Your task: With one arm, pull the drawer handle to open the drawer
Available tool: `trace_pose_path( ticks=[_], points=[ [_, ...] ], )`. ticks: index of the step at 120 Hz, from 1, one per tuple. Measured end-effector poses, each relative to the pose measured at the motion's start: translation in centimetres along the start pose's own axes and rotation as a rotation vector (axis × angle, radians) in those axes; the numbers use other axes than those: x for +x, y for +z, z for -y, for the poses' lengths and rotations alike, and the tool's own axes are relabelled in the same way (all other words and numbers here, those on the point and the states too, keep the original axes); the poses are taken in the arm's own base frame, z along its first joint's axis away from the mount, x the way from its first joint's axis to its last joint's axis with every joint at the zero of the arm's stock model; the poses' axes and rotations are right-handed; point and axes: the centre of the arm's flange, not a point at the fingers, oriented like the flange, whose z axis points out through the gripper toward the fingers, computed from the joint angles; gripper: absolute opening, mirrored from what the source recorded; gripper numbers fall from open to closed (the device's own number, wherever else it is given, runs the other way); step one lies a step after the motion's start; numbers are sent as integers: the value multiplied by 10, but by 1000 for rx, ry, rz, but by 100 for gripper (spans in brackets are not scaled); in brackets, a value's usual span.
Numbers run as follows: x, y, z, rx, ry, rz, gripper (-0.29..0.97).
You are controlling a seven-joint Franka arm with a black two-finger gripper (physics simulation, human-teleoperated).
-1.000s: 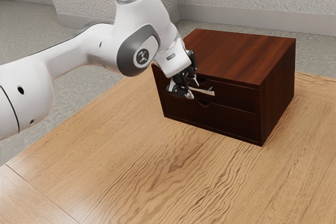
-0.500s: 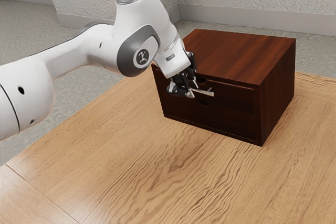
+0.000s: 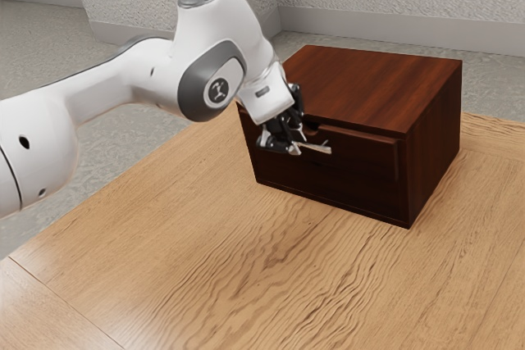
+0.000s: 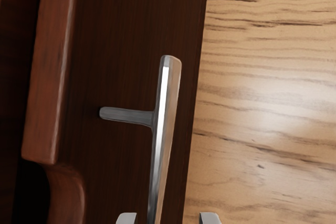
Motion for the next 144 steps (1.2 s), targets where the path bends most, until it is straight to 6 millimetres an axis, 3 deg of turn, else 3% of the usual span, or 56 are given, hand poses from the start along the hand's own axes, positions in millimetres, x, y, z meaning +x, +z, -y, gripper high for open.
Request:
trace_pose_path(
  ticks=[144],
  points=[
    [-2, -19, -39, -28, 6, 20, 6]
  ],
)
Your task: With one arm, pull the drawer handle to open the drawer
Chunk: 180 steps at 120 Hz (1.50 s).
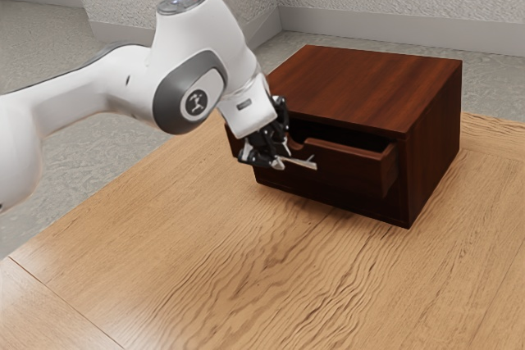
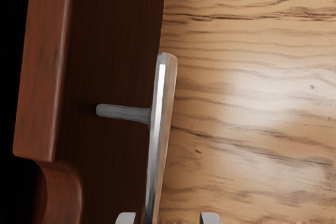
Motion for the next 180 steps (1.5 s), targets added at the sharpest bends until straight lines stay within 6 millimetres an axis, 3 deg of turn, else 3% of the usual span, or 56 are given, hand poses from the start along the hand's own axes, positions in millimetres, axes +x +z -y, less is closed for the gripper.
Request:
trace_pose_path(
  ticks=[180],
  points=[
    [-10, -17, -55, 4, -15, 15, 6]
  ],
)
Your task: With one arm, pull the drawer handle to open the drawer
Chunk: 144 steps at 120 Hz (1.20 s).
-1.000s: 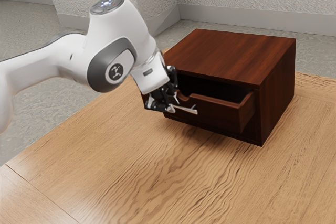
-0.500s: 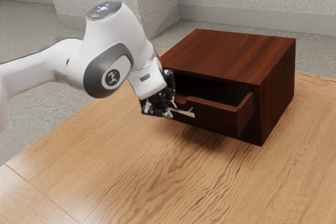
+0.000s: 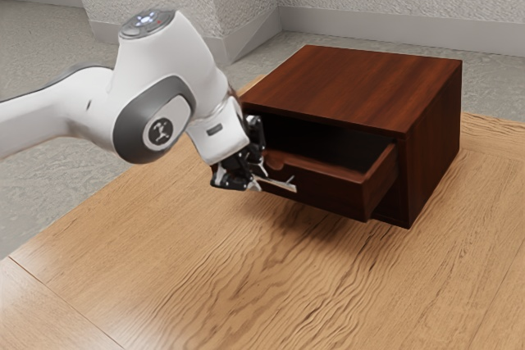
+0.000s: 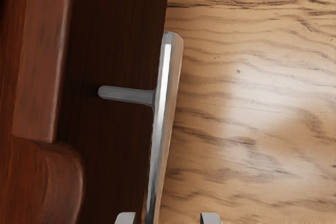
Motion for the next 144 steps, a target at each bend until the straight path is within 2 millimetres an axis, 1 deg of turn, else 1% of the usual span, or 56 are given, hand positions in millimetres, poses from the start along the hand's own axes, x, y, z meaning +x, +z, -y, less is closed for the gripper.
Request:
trace_pose_path(
  ticks=[33, 59, 77, 94, 120, 126, 128, 134, 141, 144],
  points=[
    [-1, -8, -16, 4, -1, 4, 5],
    [-2, -5, -22, -1, -3, 6, 7],
    [-3, -15, -32, 13, -4, 8, 5],
    [-2, -15, -40, 11, -4, 9, 6],
    [-2, -23, -54, 16, -9, 4, 5],
    [-2, -28, -57, 22, -10, 3, 6],
    [-2, -30, -58, 25, -10, 3, 7],
    [-2, -57, -63, 61, -9, 1, 18],
    [-3, -109, -75, 127, -9, -2, 30],
    [-3, -128, -79, 144, -11, -2, 35]
  ],
)
